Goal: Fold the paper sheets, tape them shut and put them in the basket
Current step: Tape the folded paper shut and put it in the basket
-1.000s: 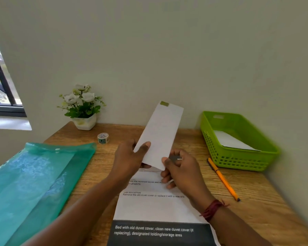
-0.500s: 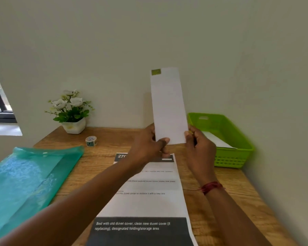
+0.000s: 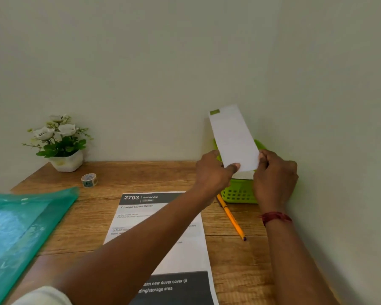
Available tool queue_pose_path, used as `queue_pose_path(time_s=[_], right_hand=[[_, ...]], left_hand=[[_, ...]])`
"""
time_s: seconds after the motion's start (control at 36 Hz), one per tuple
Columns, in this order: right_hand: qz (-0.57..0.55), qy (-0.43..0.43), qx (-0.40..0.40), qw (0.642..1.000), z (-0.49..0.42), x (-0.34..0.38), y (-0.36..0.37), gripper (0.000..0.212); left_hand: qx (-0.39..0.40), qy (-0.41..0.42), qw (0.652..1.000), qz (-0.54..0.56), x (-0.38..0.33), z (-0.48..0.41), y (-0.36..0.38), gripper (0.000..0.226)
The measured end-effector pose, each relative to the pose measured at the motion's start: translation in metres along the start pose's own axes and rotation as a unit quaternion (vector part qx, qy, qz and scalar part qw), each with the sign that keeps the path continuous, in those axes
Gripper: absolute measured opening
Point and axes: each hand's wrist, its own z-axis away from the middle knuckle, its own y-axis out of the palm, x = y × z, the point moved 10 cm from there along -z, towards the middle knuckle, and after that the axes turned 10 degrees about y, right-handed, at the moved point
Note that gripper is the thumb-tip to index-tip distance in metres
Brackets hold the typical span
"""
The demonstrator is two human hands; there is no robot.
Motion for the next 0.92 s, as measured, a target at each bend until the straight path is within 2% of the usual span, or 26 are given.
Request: queue_pose_path(time_s=[0.28, 0.39, 0.44, 0.5, 0.53, 0.58, 0.67, 0.72, 0.86, 0.92], right_hand=[[0.133, 0.048, 0.035, 0.989, -0.005, -0.020, 0.006, 0.029], [0.136, 0.072, 0.054, 0.987, -0.007, -0.023, 0.004, 0.026], [0.134, 0.078, 0.059, 0.986, -0.007, -0.024, 0.002, 0.025], [0.136, 0.081, 0.062, 0.985, -0.008, -0.025, 0.003, 0.024], [0.139, 0.082, 0.063, 0.985, -0.008, -0.025, 0.003, 0.024], [0.145, 0.083, 0.067, 0.984, -0.008, -0.027, 0.005, 0.025], [0.151, 0.084, 0.074, 0.982, -0.008, -0.029, 0.008, 0.027], [0.152, 0.085, 0.077, 0.982, -0.008, -0.032, 0.010, 0.027], [0.148, 0.064, 0.074, 0.984, -0.009, -0.031, 0.014, 0.025], [0.150, 0.058, 0.073, 0.984, -0.009, -0.031, 0.015, 0.024]], left_hand=[[0.026, -0.017, 0.999, -0.033, 0.015, -0.002, 0.018, 0.040], [0.035, -0.053, 0.998, -0.020, 0.022, -0.001, 0.022, 0.068], [0.042, -0.063, 0.997, -0.011, 0.024, -0.001, 0.024, 0.072], [0.044, -0.076, 0.996, -0.016, 0.027, -0.002, 0.025, 0.068], [0.046, -0.080, 0.996, -0.019, 0.028, -0.003, 0.026, 0.059], [0.046, -0.085, 0.995, -0.029, 0.029, -0.003, 0.026, 0.021], [0.045, -0.094, 0.994, -0.038, 0.034, -0.007, 0.028, 0.043], [0.044, -0.097, 0.994, -0.038, 0.033, -0.007, 0.027, 0.049], [0.044, -0.083, 0.994, -0.048, 0.031, -0.006, 0.027, 0.048], [0.030, -0.067, 0.995, -0.070, 0.031, -0.006, 0.023, 0.037]])
